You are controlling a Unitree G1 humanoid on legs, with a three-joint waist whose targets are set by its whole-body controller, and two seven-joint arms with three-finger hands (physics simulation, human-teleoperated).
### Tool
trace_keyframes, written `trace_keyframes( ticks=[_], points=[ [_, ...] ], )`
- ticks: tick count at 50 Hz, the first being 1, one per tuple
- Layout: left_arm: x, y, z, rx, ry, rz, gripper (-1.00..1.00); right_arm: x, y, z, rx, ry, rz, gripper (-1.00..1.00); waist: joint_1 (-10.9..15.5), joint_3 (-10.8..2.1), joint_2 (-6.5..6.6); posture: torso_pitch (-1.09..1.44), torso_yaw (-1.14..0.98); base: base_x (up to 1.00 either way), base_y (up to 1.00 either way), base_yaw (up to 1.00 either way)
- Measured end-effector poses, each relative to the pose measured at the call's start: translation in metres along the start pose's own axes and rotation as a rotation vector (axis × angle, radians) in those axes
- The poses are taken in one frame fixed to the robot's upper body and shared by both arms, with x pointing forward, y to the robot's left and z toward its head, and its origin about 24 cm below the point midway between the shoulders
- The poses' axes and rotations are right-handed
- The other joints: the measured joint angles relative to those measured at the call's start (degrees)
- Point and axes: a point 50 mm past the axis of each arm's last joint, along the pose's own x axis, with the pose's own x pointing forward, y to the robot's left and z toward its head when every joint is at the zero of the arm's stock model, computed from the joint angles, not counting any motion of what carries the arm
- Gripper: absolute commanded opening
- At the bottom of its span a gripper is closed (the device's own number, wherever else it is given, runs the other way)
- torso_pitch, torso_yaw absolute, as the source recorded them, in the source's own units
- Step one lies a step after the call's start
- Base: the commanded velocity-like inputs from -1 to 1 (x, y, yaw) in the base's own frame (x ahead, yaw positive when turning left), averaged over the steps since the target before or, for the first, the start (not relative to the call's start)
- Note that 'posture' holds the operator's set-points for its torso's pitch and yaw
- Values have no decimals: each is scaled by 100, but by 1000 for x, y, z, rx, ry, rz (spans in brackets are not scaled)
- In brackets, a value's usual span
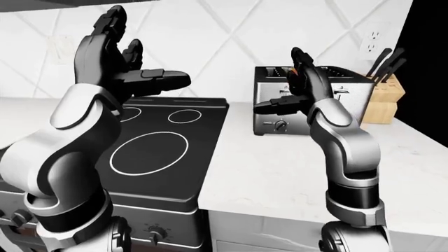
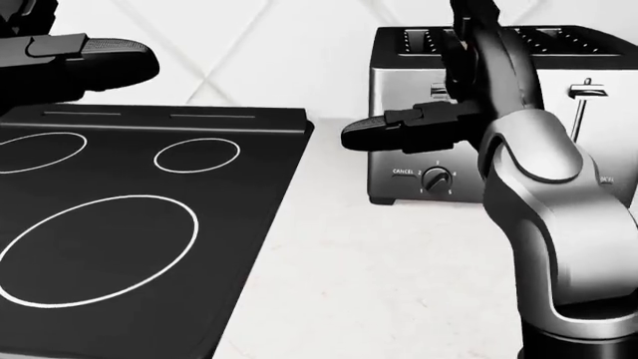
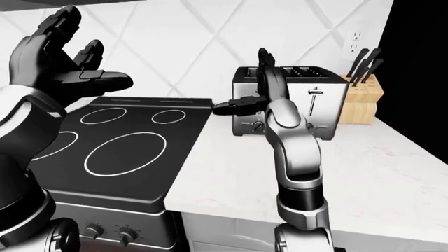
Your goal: Push down the lever of the toaster to turn it on.
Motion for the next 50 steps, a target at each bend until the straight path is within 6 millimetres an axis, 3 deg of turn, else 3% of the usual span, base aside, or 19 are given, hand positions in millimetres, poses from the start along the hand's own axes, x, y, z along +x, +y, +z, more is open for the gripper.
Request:
trace_keyframes(
  ticks=[28, 50],
  points=[
    [-1, 0, 2, -4, -5, -1, 100, 6, -3, -9, 1, 21, -12, 100, -26, 6, 24, -50, 0, 0, 0, 0],
    [0, 0, 2, -8, -8, 0, 100, 31, -6, -24, 0, 82, -31, 100, -28, -2, 34, -50, 0, 0, 0, 0]
  ],
)
